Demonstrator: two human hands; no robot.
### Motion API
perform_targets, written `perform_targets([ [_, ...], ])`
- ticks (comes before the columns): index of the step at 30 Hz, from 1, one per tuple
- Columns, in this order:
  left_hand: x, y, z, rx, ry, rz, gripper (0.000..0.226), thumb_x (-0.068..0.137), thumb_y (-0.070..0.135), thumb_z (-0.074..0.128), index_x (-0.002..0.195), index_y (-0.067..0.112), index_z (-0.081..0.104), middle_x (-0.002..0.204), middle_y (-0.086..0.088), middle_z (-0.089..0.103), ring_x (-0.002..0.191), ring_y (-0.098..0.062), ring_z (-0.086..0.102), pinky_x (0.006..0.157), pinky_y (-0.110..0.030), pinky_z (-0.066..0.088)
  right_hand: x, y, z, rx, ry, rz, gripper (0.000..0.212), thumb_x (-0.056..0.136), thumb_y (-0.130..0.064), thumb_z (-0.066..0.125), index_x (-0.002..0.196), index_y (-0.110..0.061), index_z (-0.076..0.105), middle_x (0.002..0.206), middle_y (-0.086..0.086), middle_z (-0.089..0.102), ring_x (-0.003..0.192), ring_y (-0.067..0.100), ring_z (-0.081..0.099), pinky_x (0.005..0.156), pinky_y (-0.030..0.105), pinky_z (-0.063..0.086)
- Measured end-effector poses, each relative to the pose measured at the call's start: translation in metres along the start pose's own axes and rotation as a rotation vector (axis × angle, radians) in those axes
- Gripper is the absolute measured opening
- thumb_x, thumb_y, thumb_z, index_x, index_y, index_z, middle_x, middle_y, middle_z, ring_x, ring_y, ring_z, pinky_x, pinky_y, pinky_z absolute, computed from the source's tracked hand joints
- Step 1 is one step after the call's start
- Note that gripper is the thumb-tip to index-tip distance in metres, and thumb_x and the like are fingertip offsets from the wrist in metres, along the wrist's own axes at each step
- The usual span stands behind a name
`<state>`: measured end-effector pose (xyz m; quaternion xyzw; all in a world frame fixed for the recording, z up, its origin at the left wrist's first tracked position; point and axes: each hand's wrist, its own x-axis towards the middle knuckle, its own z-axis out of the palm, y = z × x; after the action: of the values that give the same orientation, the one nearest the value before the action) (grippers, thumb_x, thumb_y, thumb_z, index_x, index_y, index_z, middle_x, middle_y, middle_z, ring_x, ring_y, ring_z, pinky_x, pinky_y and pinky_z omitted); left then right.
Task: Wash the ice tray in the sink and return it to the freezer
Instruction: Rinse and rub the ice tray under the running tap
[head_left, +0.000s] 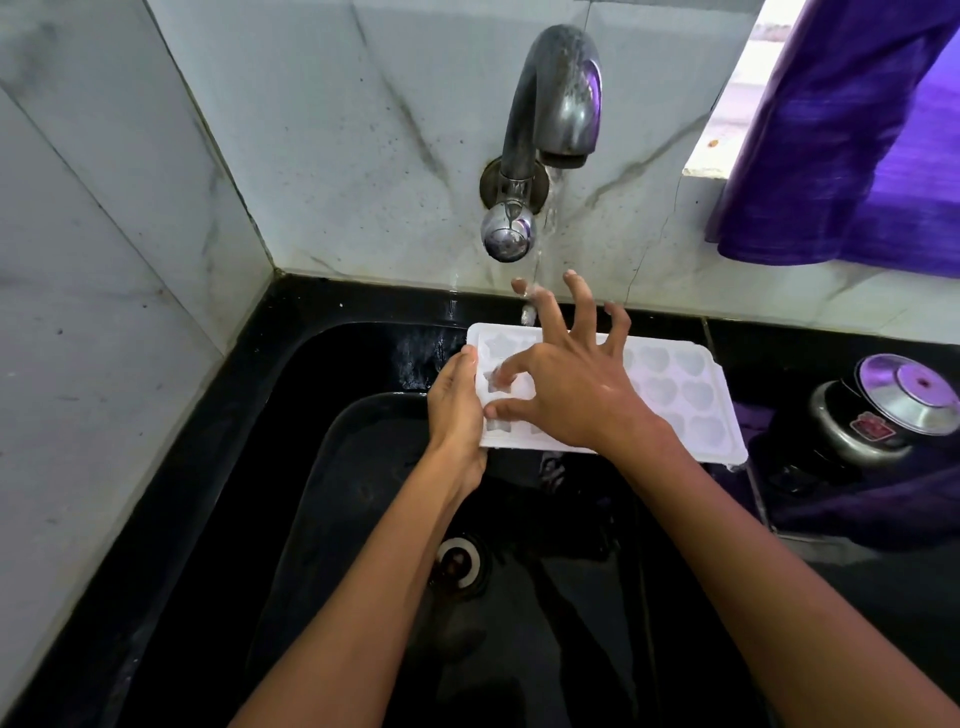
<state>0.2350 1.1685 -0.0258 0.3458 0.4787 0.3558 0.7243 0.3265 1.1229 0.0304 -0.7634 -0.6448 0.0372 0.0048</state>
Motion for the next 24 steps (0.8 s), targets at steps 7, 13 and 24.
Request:
perform_targets([
  [7, 0.000, 0.004, 0.001, -0.064, -0.002, -0.008, 0.033, 0.100, 0.033, 0.041, 0.113, 0.010, 0.062, 0.093, -0.011, 0.068, 0.070, -0.021, 0.064, 0.059, -0.030, 0.053, 0.001, 0.000, -0.001, 0.073, 0.072, 0.030, 0.032, 0.069, -0.064, 0.066, 0.089, -0.039, 0.071, 0.155, -0.012, 0.004, 0.141, 0.029, -0.017, 0.108, 0.054, -0.001],
  [13, -0.001, 0.015, 0.005, -0.072, 0.021, 0.027, 0.027, 0.100, 0.033, 0.043, 0.105, 0.016, 0.063, 0.104, -0.011, 0.067, 0.086, -0.024, 0.063, 0.063, -0.031, 0.053, -0.014, -0.006, 0.002, 0.091, 0.145, -0.016, 0.025, 0.080, -0.060, 0.057, 0.090, -0.041, 0.070, 0.156, -0.010, 0.000, 0.137, 0.026, -0.021, 0.105, 0.048, -0.006],
  [24, -0.003, 0.016, 0.003, -0.096, 0.061, -0.034, 0.034, 0.099, 0.038, 0.044, 0.121, 0.017, 0.059, 0.110, -0.009, 0.070, 0.091, -0.027, 0.067, 0.050, -0.024, 0.051, -0.020, -0.006, 0.006, 0.085, 0.082, -0.062, 0.032, 0.072, -0.066, 0.061, 0.091, -0.041, 0.069, 0.157, -0.010, 0.000, 0.135, 0.024, -0.026, 0.105, 0.049, -0.012],
])
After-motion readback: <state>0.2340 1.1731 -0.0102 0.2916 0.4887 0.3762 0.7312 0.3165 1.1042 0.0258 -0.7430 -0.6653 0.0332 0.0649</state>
